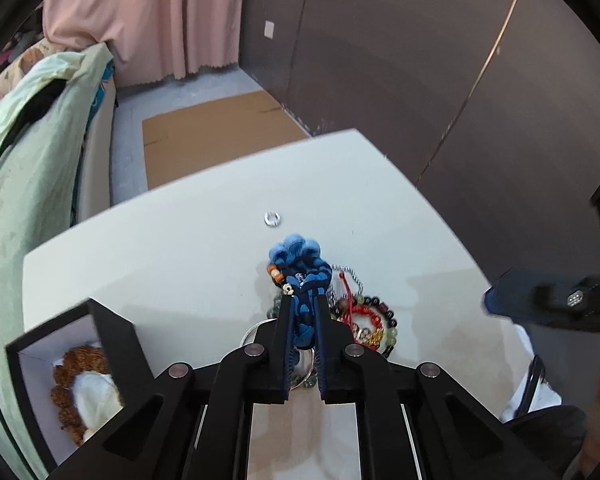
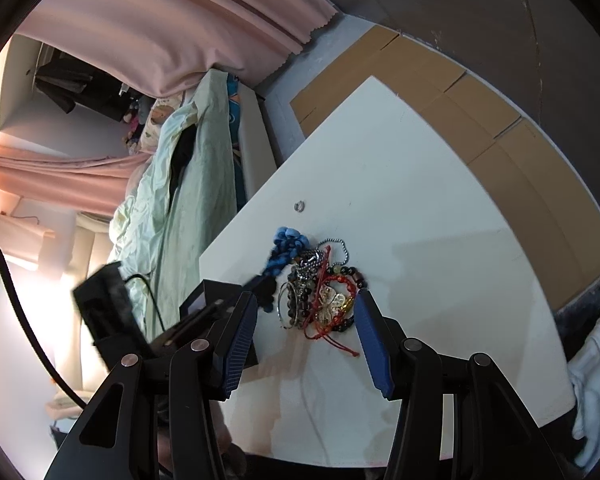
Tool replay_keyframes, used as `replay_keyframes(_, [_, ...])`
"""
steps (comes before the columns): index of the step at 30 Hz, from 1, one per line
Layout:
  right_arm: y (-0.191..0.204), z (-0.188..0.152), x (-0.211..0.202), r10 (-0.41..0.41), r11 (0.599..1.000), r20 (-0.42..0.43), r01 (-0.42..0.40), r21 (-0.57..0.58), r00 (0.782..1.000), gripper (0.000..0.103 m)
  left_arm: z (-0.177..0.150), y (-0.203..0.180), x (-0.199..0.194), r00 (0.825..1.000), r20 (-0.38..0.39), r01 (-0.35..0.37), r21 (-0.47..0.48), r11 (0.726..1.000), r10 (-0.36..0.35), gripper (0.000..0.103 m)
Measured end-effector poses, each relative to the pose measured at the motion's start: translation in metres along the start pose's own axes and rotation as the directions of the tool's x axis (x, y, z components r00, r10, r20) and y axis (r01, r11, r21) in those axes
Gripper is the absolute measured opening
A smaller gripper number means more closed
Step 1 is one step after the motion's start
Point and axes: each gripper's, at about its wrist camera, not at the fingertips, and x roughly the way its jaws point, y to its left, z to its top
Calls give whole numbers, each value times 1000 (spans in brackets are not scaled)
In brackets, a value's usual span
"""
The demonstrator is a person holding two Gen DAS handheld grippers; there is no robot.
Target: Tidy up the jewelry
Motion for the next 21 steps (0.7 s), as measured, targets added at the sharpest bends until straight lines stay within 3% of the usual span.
replay_keyframes(7, [5,-3,23,-27,999,-53,26,-21,998,51,6,7,-26,998,65,16,-20,1000,-14,9])
replay_keyframes(13, [18,-9,44,-75,995,-83,69,-75,994,41,4,19,-44,995,97,24,-41,999,-20,9])
replay_keyframes(19, [23,-14,64,-162,982,-102,151,-109,981,38,2,29,-58,992,122,27,-56,998,-20,9])
replay_keyframes(21, [22,-14,69,-185,979,-110,172,-113,977,32,0,31,-63,991,131,28,-61,998,-20,9])
